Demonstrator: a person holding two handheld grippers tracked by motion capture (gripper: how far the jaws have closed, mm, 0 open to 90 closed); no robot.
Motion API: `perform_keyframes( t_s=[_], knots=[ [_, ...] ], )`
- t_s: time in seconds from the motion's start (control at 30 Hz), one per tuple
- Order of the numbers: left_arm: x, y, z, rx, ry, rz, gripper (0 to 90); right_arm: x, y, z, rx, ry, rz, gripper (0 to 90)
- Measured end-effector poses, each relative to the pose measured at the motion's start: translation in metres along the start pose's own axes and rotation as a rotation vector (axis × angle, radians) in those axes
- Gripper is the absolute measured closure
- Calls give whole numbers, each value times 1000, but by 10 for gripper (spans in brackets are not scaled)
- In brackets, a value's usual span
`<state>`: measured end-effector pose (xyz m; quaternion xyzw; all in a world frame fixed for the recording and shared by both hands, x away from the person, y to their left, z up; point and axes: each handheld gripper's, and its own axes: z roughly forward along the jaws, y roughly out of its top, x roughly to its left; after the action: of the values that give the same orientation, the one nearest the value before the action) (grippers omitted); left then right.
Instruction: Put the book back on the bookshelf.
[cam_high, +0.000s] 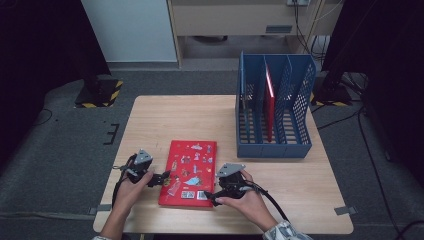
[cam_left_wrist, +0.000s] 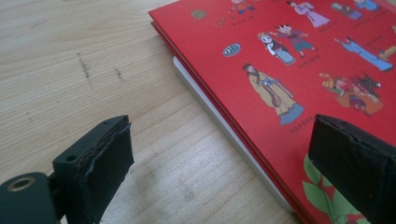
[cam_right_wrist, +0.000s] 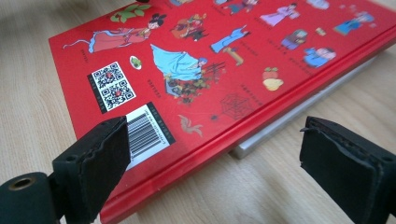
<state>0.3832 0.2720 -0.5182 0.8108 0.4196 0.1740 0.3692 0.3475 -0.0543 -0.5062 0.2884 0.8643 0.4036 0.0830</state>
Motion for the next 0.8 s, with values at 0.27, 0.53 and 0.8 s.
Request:
perform_keyframes(
  t_s=[0.27,0.53,0.8],
  knots=[
    [-4,1,4,-3,-30,-2,56,6,-1,10,19,8,5,84],
    [-12,5,9,1,-57,17,52,8,-3,14,38,20,6,73],
    [-14,5,9,2,-61,26,50,7,-6,15,36,33,28,66]
  ],
)
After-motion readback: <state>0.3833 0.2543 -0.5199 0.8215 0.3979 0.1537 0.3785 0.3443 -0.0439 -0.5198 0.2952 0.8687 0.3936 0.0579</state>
